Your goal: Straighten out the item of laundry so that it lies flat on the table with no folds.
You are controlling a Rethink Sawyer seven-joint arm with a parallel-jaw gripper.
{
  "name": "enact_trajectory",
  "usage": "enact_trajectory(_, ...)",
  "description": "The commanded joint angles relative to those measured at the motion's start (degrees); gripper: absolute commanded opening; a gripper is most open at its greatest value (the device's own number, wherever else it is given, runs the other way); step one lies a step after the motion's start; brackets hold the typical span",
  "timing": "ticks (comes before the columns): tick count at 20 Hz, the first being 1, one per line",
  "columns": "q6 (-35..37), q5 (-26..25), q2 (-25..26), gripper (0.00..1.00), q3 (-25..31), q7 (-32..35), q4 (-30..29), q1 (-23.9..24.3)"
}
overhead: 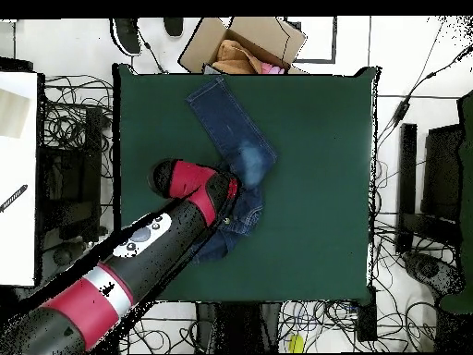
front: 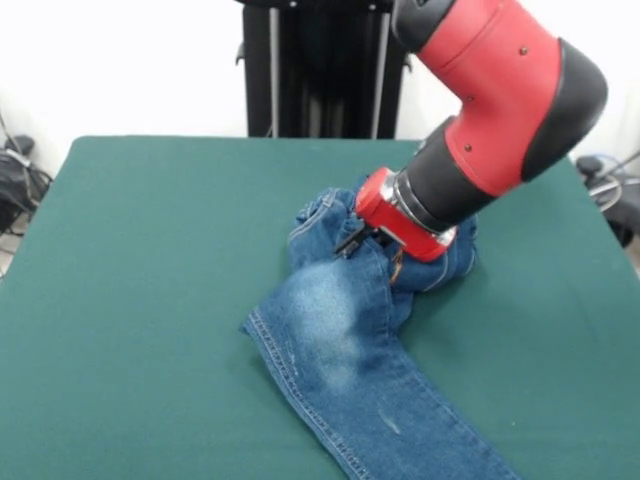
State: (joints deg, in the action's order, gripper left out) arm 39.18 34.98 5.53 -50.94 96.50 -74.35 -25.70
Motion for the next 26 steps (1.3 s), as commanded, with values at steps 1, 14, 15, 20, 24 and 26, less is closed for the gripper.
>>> enact_trajectory(1, 7.91, 0.43, 2.09, 0.0, 3.22, 20.02, 7.38, -1.45)
enact_trajectory(14, 12.92, 0.03, 4.28, 0.0, 0.64, 24.1, 11.38, -1.71)
enact_trajectory(15, 13.29, 0.02, 4.48, 0.0, 0.41, 24.49, 11.8, -1.76)
enact_trajectory(20, 15.79, 0.16, 5.39, 0.0, -0.79, 26.15, 13.81, -1.91)
enact_trajectory(24, 18.64, 0.2, 5.25, 0.0, -1.05, 26.77, 15.24, -1.74)
enact_trajectory(26, 20.2, 0.04, 5.35, 0.0, -1.56, 27.07, 16.28, -1.59)
